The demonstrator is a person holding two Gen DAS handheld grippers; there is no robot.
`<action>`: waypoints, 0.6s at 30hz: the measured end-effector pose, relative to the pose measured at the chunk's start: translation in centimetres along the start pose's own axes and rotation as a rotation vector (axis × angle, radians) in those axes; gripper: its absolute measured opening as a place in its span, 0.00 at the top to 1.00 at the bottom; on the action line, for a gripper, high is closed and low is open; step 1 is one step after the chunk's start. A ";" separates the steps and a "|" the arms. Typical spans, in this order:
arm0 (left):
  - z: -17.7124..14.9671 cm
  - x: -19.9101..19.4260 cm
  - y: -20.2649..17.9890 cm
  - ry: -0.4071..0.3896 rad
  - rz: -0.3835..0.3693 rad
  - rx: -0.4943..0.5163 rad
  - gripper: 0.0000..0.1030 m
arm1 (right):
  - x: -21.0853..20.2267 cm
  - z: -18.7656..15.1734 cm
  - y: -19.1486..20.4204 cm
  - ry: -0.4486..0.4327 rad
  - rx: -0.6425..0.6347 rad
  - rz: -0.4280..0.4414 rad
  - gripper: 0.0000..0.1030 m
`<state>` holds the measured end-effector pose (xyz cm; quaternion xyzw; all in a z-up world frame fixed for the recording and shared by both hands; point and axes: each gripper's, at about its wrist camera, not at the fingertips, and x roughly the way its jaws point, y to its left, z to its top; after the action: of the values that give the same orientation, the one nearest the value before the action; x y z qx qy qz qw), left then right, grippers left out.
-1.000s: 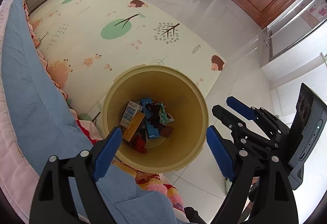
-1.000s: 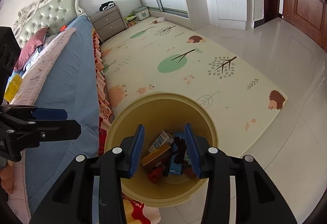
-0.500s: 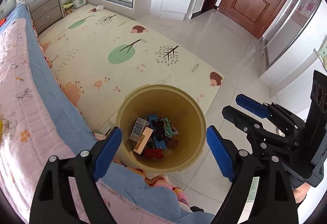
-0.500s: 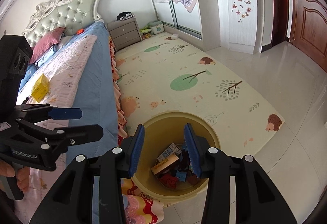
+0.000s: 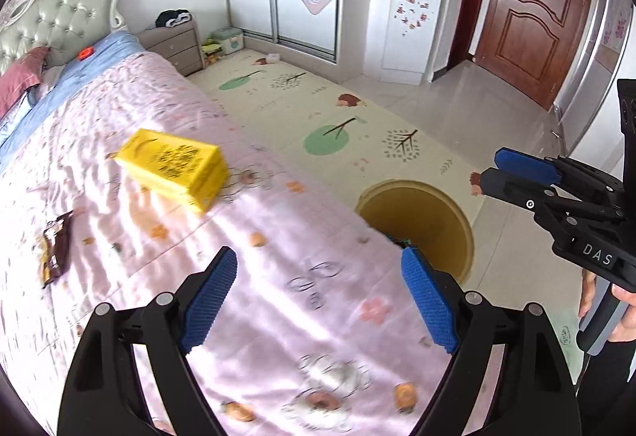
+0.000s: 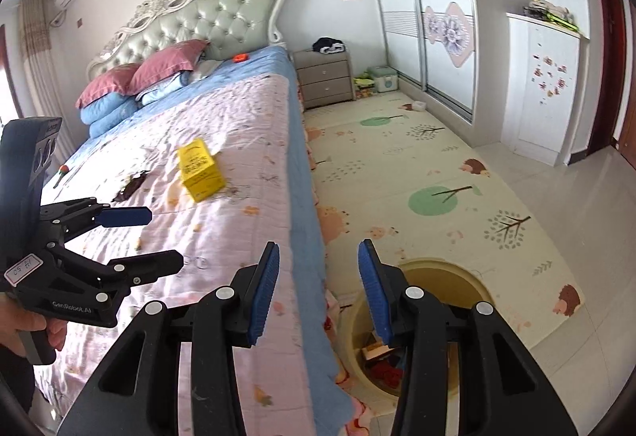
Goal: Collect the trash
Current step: 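Move both open tools back over the bed toward the yellow carton, then grasp the yellow banana-milk carton with the right tool while the left tool grasps the chocolate bag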
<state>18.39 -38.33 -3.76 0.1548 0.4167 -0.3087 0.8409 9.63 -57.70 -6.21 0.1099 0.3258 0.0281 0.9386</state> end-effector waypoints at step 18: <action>-2.5 -0.3 23.2 0.016 0.313 -0.299 0.16 | 10.5 6.5 14.1 0.062 -0.239 0.109 0.25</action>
<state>31.74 -19.26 -4.97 0.0937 0.4352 -0.1078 0.8889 22.17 -43.83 -4.40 0.0140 0.3423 0.1211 0.9316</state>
